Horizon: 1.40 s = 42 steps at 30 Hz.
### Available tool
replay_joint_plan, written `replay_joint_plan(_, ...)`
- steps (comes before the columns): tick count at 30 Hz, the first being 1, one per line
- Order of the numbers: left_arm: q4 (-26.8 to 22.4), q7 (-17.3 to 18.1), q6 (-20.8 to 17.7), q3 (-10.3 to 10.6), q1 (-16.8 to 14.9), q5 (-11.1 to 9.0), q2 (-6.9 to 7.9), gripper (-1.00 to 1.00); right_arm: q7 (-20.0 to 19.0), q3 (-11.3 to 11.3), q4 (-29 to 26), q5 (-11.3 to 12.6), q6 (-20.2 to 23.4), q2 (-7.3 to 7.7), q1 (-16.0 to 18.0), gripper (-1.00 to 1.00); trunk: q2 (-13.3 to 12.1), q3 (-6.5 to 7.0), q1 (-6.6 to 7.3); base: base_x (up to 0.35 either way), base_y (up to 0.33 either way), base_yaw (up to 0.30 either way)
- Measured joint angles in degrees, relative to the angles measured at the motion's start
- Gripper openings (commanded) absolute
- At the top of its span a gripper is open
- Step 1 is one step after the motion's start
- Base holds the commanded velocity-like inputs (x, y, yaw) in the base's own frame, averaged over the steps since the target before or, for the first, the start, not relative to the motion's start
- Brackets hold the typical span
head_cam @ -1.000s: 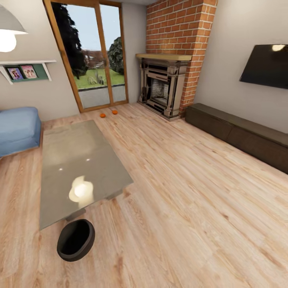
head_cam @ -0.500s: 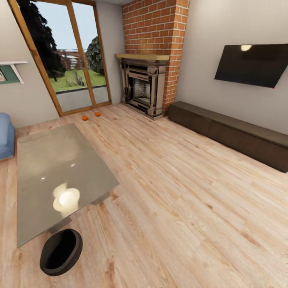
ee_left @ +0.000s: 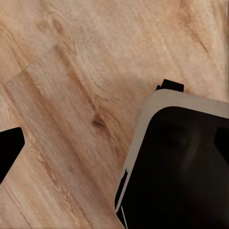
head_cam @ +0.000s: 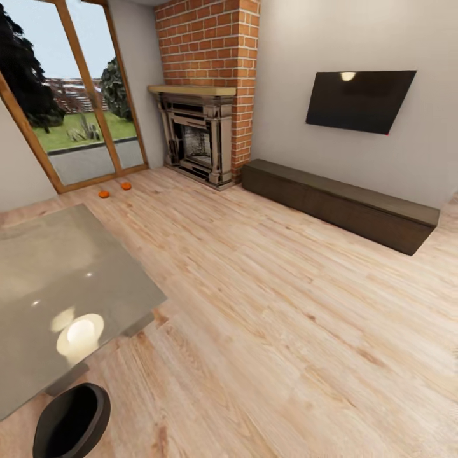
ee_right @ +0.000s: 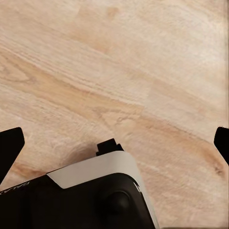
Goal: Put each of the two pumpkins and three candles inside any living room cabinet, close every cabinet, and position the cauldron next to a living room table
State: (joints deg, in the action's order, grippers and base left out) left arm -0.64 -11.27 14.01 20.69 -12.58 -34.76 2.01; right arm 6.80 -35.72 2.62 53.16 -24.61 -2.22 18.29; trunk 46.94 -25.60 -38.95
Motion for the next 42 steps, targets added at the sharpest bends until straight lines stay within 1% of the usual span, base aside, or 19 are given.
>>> replay_joint_plan(42,0.0,0.0,0.0,0.0,0.0,0.0,0.0,1.0,0.1,0.0,-0.1,0.1,0.0,0.01,0.0,1.0,0.0,0.0,0.0,0.0,0.0,-0.278)
